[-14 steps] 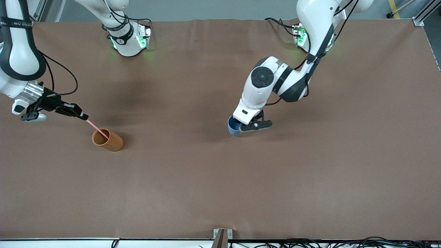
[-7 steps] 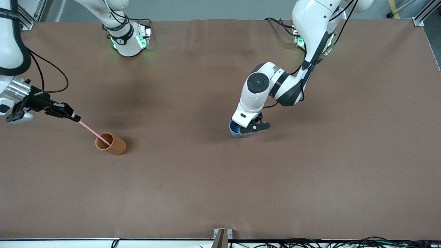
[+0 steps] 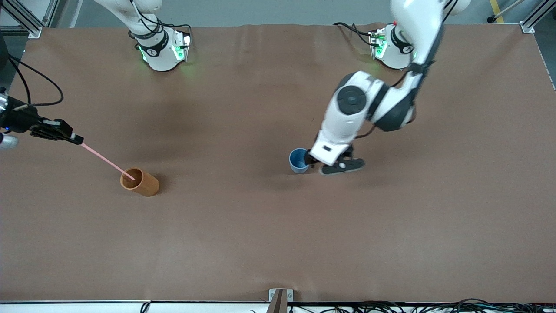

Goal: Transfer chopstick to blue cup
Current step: 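Release the blue cup with the left gripper while the right gripper grasps the chopstick, then lift the pink chopstick from the tan cup and carry it over the blue cup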

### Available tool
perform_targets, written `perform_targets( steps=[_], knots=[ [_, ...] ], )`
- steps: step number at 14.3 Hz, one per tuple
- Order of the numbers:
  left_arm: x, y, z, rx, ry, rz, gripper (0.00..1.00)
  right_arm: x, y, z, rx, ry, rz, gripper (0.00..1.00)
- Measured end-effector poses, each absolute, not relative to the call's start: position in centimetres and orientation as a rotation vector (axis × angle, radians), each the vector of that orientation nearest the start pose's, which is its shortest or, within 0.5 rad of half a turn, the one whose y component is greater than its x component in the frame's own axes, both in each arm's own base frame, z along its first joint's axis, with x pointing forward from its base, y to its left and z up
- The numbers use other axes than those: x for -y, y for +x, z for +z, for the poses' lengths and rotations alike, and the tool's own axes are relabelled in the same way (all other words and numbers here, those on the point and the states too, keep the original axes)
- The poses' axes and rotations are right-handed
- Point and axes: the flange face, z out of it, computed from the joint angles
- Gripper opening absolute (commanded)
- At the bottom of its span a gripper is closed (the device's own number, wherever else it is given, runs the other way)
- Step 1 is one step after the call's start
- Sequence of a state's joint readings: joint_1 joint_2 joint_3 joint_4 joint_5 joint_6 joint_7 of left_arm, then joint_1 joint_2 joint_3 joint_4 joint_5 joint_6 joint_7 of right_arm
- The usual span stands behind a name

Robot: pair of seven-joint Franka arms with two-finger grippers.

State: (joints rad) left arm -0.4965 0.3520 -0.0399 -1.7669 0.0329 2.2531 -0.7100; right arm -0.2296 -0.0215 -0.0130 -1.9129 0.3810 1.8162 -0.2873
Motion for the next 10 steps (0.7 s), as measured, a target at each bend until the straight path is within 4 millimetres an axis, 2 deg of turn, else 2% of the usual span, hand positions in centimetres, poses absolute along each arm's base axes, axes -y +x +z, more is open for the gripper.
perform_targets(
  steps=[2, 4, 5, 7, 10],
  knots=[
    [26.2, 58.9, 43.5, 0.150, -3.185, -0.241, 1.00, 5.6, 55.0, 52.6, -0.091, -2.843, -0.002, 0.03],
    [20.0, 59.5, 48.2, 0.026, -3.163, -0.247, 1.00, -0.4, 55.5, 54.7, -0.105, -2.915, 0.018, 0.03],
    [17.6, 59.3, 50.1, -0.048, -3.148, -0.221, 1.00, -3.5, 55.5, 55.7, -0.123, -2.948, 0.019, 0.03],
    [14.5, 58.9, 53.7, -0.192, -3.130, -0.137, 1.00, -9.5, 55.0, 57.8, -0.184, -2.990, 0.004, 0.03],
    [11.1, 58.1, 59.1, -0.330, -3.121, -0.080, 1.00, -17.7, 53.1, 60.8, -0.306, -2.983, -0.027, 0.03]
  ],
)
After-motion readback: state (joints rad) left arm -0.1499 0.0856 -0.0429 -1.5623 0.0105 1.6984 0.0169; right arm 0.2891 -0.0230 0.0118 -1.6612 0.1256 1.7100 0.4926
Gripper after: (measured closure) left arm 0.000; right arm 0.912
